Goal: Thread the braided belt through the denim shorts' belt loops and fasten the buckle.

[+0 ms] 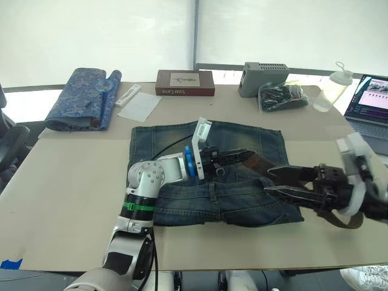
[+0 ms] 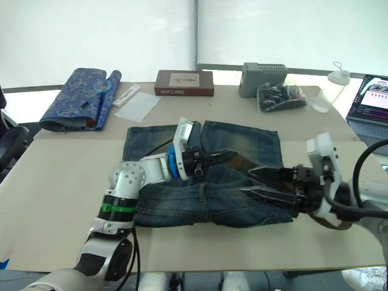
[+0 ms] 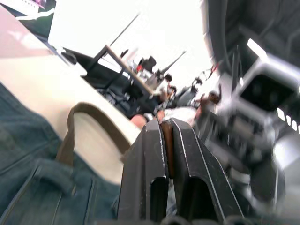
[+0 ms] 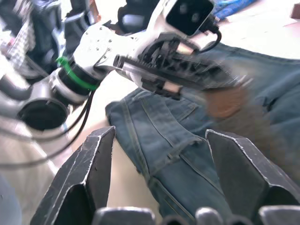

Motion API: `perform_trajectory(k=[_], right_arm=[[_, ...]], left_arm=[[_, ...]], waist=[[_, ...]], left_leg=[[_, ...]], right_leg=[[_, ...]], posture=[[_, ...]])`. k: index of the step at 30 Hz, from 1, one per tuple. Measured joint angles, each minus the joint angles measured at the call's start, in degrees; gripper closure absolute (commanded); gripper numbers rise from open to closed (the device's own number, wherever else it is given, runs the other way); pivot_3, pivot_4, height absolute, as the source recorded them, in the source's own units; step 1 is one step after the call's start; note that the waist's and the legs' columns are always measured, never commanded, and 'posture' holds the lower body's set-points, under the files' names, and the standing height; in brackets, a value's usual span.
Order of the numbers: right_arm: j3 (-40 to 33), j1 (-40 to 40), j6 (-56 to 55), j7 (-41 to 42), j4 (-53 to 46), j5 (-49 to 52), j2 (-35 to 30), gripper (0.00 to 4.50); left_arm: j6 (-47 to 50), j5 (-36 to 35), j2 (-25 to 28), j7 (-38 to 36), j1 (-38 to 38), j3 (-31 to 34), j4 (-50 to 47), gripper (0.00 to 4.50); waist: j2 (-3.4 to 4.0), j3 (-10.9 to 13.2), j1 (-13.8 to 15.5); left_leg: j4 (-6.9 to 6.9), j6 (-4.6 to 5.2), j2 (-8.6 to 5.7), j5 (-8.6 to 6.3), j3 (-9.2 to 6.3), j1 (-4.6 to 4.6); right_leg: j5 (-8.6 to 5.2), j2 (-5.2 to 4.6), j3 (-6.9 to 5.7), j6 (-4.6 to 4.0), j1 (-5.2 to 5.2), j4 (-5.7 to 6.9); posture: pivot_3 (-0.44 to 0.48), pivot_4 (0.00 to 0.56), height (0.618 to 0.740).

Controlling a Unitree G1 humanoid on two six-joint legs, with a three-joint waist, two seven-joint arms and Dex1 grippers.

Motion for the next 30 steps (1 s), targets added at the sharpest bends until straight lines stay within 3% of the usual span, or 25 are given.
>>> perform_trajectory(k=[6,14,28,30], right_arm=[[6.1,4.3,-1.9,-18.5,-4.6,2.1,14.0,1.06],[8.4,2.9,-8.6,-32.2,-0.8,7.5,26.2,1.06],[8.6,-0.2,-14.6,-37.6,2.8,20.8,25.7,1.06],[8.6,-0.3,-14.7,-37.5,3.3,21.9,25.0,1.59]], left_arm=[[1.3,-6.2,-4.9,8.0,-2.8,9.2,5.6,4.5],[10.4,-15.9,-2.9,14.3,-2.3,15.2,6.3,4.5],[12.9,-23.6,-1.2,20.3,1.2,15.5,2.7,4.5],[12.9,-24.2,-0.9,21.0,1.8,15.5,2.4,4.5]], waist=[[0.0,0.0,-0.2],[0.0,0.0,-1.0],[0.0,0.0,-1.5],[0.0,0.0,-1.5]], left_leg=[[0.0,0.0,0.01,0.0,-0.01,-0.04],[-0.01,0.0,-0.01,0.0,-0.02,-0.04],[-0.03,0.0,-0.01,0.0,-0.04,-0.05],[-0.04,0.0,-0.01,-0.01,-0.04,-0.05]], right_leg=[[0.0,0.05,0.0,0.01,-0.04,0.01],[0.01,0.08,0.0,0.01,-0.03,0.0],[0.0,0.09,0.01,0.01,-0.02,-0.03],[0.0,0.09,0.01,0.01,-0.02,-0.04]], posture=[[0.0,0.15,0.709],[0.0,0.15,0.709],[0.0,0.15,0.709],[0.0,0.15,0.709]])
